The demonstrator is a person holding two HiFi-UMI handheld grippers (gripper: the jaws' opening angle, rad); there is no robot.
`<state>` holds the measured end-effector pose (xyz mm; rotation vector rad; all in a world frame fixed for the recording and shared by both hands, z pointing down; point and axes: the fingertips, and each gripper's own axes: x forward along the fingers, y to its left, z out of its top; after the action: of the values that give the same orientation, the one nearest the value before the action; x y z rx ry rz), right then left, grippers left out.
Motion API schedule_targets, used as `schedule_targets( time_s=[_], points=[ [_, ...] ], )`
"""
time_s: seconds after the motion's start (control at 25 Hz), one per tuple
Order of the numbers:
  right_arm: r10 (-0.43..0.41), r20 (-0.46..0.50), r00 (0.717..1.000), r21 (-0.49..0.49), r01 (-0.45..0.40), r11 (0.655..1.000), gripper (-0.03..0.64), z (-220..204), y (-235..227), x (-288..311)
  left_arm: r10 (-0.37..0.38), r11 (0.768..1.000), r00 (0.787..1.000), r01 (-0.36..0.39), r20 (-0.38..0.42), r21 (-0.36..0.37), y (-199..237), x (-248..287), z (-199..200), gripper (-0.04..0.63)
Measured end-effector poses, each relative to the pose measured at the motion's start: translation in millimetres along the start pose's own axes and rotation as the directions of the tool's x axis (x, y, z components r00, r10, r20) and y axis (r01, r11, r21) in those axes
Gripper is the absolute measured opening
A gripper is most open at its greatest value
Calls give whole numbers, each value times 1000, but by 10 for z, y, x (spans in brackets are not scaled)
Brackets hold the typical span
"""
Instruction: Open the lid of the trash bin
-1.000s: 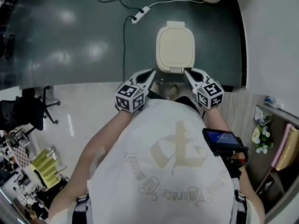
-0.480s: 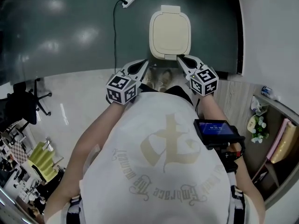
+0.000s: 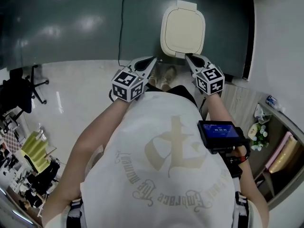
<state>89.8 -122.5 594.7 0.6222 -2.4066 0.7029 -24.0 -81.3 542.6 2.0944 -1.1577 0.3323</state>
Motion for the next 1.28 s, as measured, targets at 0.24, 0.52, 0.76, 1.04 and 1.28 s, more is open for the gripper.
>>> schedule_targets(
  time_s=[0.24,0.52,0.76,1.04,1.28],
  points=[
    [0,-124,992,-49,-6,999,5,-184,28,350,21,998,1000,-20,9,-53,301,-109,-81,12],
    [-23,-242,970,-122,-7,992,5,-467,-81,441,53,995,998,-52,15,-87,320,-144,-229,11],
    [-61,-321,945,-182,2,983,5,-601,-158,485,78,992,997,-75,26,-102,315,-211,-238,12],
    [-120,-385,915,-310,-6,951,5,-678,-204,514,100,989,995,-96,28,-114,305,-266,-257,12],
    [-156,-418,895,-358,-4,934,5,-775,-247,548,103,988,994,-99,24,-117,347,-260,-258,12]
  ],
)
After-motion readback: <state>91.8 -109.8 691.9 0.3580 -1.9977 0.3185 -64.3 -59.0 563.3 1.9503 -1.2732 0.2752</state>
